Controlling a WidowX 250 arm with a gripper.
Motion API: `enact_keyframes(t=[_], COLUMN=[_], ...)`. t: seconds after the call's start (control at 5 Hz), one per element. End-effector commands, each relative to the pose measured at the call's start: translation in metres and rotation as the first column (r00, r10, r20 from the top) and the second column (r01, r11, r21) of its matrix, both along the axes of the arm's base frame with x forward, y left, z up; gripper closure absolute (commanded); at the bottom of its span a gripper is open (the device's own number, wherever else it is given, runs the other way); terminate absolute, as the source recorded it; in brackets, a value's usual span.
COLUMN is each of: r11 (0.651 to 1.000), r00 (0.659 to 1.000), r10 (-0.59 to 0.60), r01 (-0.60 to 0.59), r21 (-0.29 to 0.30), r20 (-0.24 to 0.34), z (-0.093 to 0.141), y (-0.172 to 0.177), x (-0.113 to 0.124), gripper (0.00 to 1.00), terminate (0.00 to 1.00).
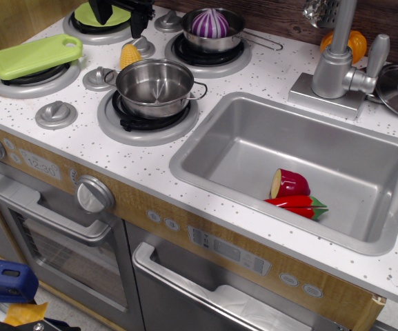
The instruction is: Put corn in pan which is on stove
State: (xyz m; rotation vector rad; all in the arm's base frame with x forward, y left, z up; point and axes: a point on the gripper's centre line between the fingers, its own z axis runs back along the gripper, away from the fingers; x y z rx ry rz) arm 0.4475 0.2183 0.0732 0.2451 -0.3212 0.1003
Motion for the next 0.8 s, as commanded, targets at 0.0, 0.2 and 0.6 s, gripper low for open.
enact_keyframes(t=[0.0, 0.2, 0.6], r11=[1.000, 0.999, 0.996], r00=[1.000, 1.000, 0.999], r10=[0.000, -0.019, -0.018], r01=[0.000, 0.020, 0.022], r21=[0.000, -0.026, -0.083], r20=[0.000, 0.025, 0.040], z=[0.000, -0.015, -0.029], y=[0.000, 0.006, 0.010], x=[0.000, 0.003, 0.006], gripper=[0.00, 0.00, 0.00], terminate=[0.00, 0.00, 0.00])
